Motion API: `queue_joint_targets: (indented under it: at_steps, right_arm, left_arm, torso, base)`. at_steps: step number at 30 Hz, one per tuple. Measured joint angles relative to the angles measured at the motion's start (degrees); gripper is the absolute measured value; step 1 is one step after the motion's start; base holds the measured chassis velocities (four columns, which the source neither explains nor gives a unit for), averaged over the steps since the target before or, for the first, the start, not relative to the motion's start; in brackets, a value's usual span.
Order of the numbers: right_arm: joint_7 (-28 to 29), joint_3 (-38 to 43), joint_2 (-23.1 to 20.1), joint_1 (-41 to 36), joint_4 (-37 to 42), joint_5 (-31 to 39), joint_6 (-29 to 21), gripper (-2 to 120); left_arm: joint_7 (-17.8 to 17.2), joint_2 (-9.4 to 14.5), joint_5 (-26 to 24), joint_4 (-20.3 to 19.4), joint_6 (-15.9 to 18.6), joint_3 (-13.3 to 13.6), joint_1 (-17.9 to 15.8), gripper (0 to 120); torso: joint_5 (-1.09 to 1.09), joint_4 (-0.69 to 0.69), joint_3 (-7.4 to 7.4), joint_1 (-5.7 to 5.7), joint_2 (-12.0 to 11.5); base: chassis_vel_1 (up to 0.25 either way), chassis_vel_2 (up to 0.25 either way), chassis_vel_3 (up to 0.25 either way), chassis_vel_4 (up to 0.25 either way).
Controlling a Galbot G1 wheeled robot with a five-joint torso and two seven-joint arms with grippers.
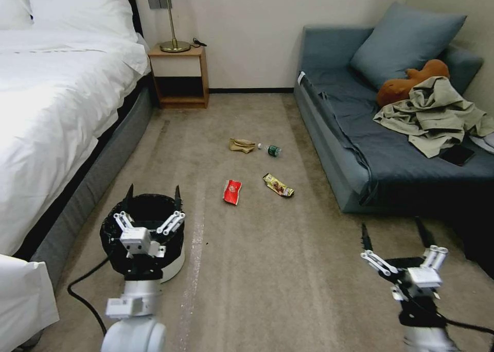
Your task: Pick up the trash bin, then pick up the garbage on the floor and place it into the trash bin.
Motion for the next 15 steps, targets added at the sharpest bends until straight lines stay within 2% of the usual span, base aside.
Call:
queue_joint_targets:
  at_steps: [1, 2, 3, 4, 5, 6, 7, 9, 10, 11, 12, 13, 15]
  right_arm:
    - [-0.67, 0.91, 0.27, -0.96, 0.64, 0.03, 1.85, 100]
    - [-0.67, 0.91, 0.27, -0.96, 0.64, 0.03, 1.85, 100]
    - [-0.98, 1.38, 0.40, -1.40, 0.98, 0.06, 2.81, 100]
    - [-0.98, 1.38, 0.40, -1.40, 0.98, 0.06, 2.81, 100]
    - [-1.14, 1.55, 0.48, -1.57, 1.09, 0.07, 3.19, 100]
    - [-1.18, 1.58, 0.50, -1.58, 1.11, 0.08, 3.25, 100]
    - [-1.18, 1.58, 0.50, -1.58, 1.11, 0.08, 3.25, 100]
    - [-1.39, 1.63, 0.50, -1.50, 1.17, 0.09, 3.25, 100]
    - [-1.39, 1.63, 0.50, -1.50, 1.17, 0.09, 3.25, 100]
    - [-2.35, 1.70, 0.50, -0.51, 1.45, 0.18, 2.33, 100]
    - [-4.50, 1.66, 0.50, 2.29, 1.99, 0.41, -0.66, 100]
    - [-4.50, 1.66, 0.50, 2.29, 1.99, 0.41, -0.66, 100]
    - [-7.08, 1.46, 0.47, 6.08, 2.67, 0.72, -4.45, 100]
  left_arm:
    - [-1.54, 2.11, -3.16, -0.35, 5.10, -1.65, -0.71, 100]
    - [-1.54, 2.11, -3.16, -0.35, 5.10, -1.65, -0.71, 100]
    - [-2.56, 4.45, -6.48, -0.47, 10.18, -3.47, -1.36, 100]
    - [-2.56, 4.45, -6.48, -0.47, 10.18, -3.47, -1.36, 100]
    - [-3.76, 7.81, -10.96, -0.28, 16.02, -5.80, -2.49, 100]
    - [-4.50, 10.06, -13.93, 0.02, 19.49, -7.36, -3.31, 100]
    - [-4.50, 10.06, -13.93, 0.02, 19.49, -7.36, -3.31, 100]
    - [-5.95, 14.57, -19.26, -0.10, 24.86, -9.88, -4.23, 100]
    - [-5.95, 14.57, -19.26, -0.10, 24.86, -9.88, -4.23, 100]
    - [-6.29, 16.31, -21.46, -0.76, 27.00, -10.90, -4.40, 100]
    - [-7.10, 18.15, -24.14, -1.32, 29.70, -12.25, -4.85, 100]
    - [-7.10, 18.15, -24.14, -1.32, 29.70, -12.25, -4.85, 100]
    - [-8.41, 20.57, -27.41, -1.26, 33.48, -13.57, -6.00, 100]
  torso:
    - [-0.01, -0.01, 0.00, 0.00, 0.00]
    - [-0.01, -0.01, 0.00, 0.00, 0.00]
    - [-0.01, -0.01, 0.00, 0.00, 0.00]
    - [-0.01, -0.01, 0.00, 0.00, 0.00]
    - [0.00, 0.01, 0.00, 0.00, 0.00]
    - [0.00, 0.00, 0.00, 0.00, 0.00]
    - [0.00, 0.00, 0.00, 0.00, 0.00]
    - [0.00, -0.01, 0.00, 0.00, 0.00]
    - [0.00, -0.01, 0.00, 0.00, 0.00]
    - [0.00, -0.02, 0.00, 0.00, 0.00]
    - [0.00, -0.01, 0.00, 0.00, 0.00]
    - [0.00, -0.01, 0.00, 0.00, 0.00]
    - [0.02, 0.07, 0.01, 0.00, 0.00]
  base:
    - [0.000, 0.000, 0.000, 0.000]
    - [0.000, 0.000, 0.000, 0.000]
    - [0.000, 0.000, 0.000, 0.000]
    - [0.000, 0.000, 0.000, 0.000]
    - [0.000, 0.000, 0.000, 0.000]
    - [0.000, 0.000, 0.000, 0.000]
    - [0.000, 0.000, 0.000, 0.000]
    - [0.000, 0.000, 0.000, 0.000]
    - [0.000, 0.000, 0.000, 0.000]
    - [0.000, 0.000, 0.000, 0.000]
    - [0.000, 0.000, 0.000, 0.000]
    - [0.000, 0.000, 0.000, 0.000]
    - [0.000, 0.000, 0.000, 0.000]
